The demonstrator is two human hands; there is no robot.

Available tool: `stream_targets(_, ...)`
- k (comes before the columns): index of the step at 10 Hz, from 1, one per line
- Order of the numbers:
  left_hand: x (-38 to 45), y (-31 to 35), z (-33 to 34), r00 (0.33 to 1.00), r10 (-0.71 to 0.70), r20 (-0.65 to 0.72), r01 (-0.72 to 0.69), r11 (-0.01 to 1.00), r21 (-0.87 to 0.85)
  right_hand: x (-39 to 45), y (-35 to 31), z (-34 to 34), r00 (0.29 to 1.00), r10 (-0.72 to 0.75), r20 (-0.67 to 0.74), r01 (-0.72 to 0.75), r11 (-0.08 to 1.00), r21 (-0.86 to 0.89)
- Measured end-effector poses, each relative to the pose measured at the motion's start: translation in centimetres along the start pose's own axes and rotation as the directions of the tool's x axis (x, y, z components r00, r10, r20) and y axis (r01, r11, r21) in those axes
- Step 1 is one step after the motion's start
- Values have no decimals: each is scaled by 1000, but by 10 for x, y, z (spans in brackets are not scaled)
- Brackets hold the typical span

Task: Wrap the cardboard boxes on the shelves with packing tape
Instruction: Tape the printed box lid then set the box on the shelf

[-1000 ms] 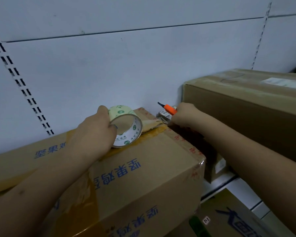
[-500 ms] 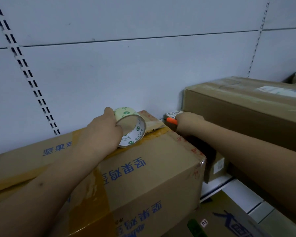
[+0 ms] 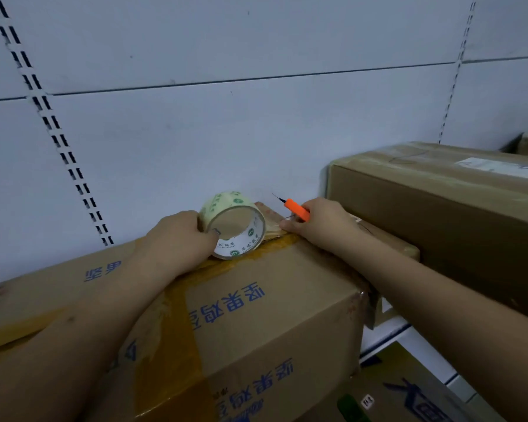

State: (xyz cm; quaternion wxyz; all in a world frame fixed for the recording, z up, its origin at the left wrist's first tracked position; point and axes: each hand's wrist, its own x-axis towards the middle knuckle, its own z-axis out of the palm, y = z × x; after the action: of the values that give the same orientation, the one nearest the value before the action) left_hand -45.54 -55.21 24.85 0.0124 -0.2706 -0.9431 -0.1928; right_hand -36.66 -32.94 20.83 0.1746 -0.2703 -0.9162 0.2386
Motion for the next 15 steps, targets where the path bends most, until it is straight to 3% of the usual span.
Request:
stream_targets(1, -5, 11, -5, 982, 54, -181, -33, 992, 119, 0, 6, 7, 1000, -3, -31, 4, 999, 47)
stream_targets(2, -12, 16, -6, 976, 44, -215, 14, 965, 263, 1, 5, 7, 1000, -26, -17, 26, 1000, -9)
stream_targets(3, -20, 15, -3, 986, 31, -164, 32, 928, 371, 5, 5, 8, 999, -44, 5, 44, 998, -43)
stream_targets(4, -23, 19, 0, 936, 261, -238, -77, 809, 582, 10, 4, 8, 998, -42, 47, 45, 995, -85)
stream_targets(6, -41, -41, -32, 918, 258, -301, -33, 807, 589, 9, 4, 10, 1000, -10, 30, 12, 996, -86)
stream_targets(7, -68, -93, -55, 896, 229, -381, -57, 910, 411, 5, 1, 8, 1000, -11, 2, 11, 989, -151)
stream_targets(8, -82, -131, -57, 916, 199, -347, -82, 942, 326, 2, -3, 6, 1000, -14, 3, 14, 982, -187)
stream_targets(9, -100, -131, -58, 888, 142, -437, -104, 988, 110, 3, 2, 6, 1000, -1, 25, 4, 993, -116)
stream_targets(10, -109, -136, -75, 795, 96, -599, -85, 995, 46, 8, 4, 4, 999, 6, 46, -3, 998, -67)
stream_targets(11, -112, -150, -78, 789, 30, -614, -55, 998, -21, 7, 0, 2, 999, 4, 32, -1, 996, -94)
stream_targets(12, -105, -150, -67, 856, -179, -485, 18, 948, -317, 0, -7, 2, 1000, -15, -24, 10, 977, -214)
stream_targets(13, -98, -159, -62, 908, -219, -358, 23, 878, -478, -6, -9, 4, 991, -89, -103, 54, 951, -305)
stream_targets(15, -89, -138, -45, 919, -198, -341, -80, 753, -653, -2, -21, -6, 970, -184, -157, 92, 881, -463)
